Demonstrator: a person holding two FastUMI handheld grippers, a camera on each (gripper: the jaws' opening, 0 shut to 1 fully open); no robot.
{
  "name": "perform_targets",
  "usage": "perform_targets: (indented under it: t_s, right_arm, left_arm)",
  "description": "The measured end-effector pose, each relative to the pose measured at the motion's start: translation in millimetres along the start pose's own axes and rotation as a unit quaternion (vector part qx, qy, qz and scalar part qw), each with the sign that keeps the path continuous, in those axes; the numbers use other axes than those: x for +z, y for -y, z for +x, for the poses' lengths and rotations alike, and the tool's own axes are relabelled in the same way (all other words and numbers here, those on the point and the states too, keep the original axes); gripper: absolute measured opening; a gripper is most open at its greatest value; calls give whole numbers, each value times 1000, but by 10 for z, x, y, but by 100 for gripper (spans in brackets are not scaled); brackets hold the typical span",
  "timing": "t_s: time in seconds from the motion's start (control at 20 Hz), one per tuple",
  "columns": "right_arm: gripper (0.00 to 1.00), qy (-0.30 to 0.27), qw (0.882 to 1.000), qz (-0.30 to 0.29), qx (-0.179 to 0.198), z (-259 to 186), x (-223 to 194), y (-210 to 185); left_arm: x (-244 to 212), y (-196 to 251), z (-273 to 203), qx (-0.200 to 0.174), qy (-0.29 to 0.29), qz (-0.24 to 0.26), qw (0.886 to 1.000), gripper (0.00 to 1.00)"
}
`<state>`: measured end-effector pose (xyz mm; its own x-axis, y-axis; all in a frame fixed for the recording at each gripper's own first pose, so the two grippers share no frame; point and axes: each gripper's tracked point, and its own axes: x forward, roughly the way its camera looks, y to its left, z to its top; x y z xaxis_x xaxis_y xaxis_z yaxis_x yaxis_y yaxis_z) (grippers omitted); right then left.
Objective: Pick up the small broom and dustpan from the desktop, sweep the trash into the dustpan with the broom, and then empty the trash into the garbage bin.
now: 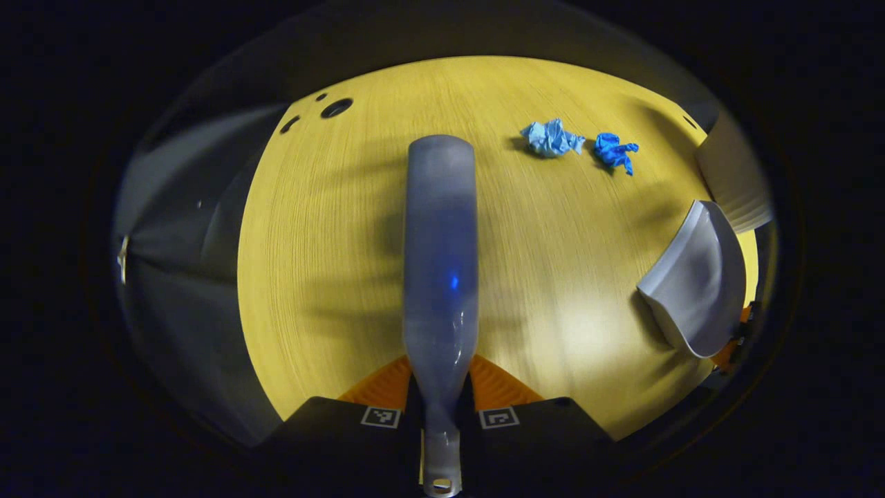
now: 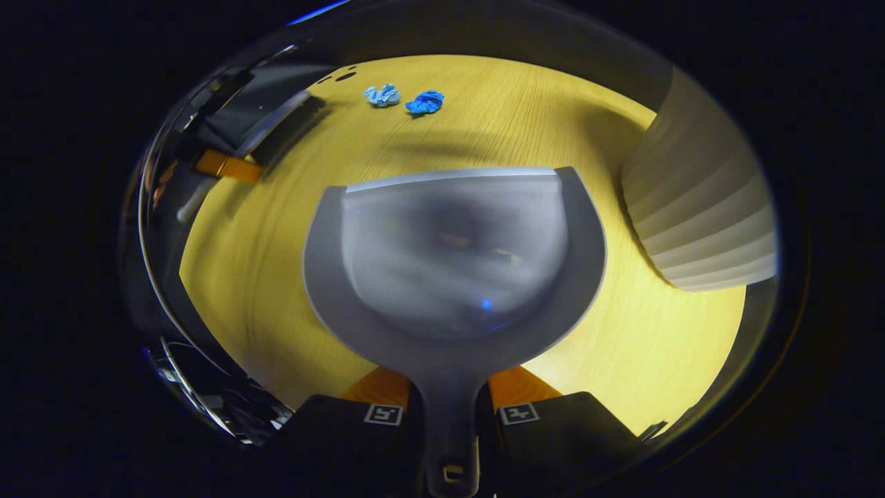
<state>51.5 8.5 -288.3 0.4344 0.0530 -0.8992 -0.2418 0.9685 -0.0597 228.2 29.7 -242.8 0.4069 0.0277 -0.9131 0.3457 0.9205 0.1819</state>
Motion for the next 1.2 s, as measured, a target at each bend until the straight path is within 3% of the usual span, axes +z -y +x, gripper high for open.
perform_targets:
  t_s: [0.2, 0.25, 0.45, 0.6, 0.75, 0.9, 1.1, 1.15, 1.2]
  right_arm:
    - [36, -6, 1000, -25, -2, -47, -40, 134]
    - [36, -7, 1000, -25, 0, -49, -43, 141]
    - [36, -9, 1000, -29, 6, -57, -72, 175]
    - [36, -8, 999, -33, 9, -30, -64, 198]
    - [36, -9, 999, -30, 16, -32, -60, 206]
    - [36, -8, 999, -29, 23, -39, -76, 212]
    - [35, 1, 999, -43, 19, -9, -72, 253]
    - [35, 5, 999, -47, 17, 0, -68, 254]
    - [36, 6, 999, -46, 18, 14, -60, 263]
  left_arm:
    - [483, -75, 188, 13, -7, 76, 997, 24]
    - [567, -99, 240, 21, -13, 103, 994, 27]
    - [974, -66, 303, 45, -19, 197, 979, 30]
    - [1200, 62, 313, 57, -23, 270, 961, 27]
    - [1305, 410, 258, 34, -18, 331, 943, 27]
    - [1272, 896, 145, -11, -12, 382, 924, 27]
    - [1058, 1424, 11, -67, -3, 468, 881, 31]
    - [955, 1545, -26, -86, -9, 473, 877, 24]
    - [876, 1594, -49, -109, -19, 470, 876, 27]
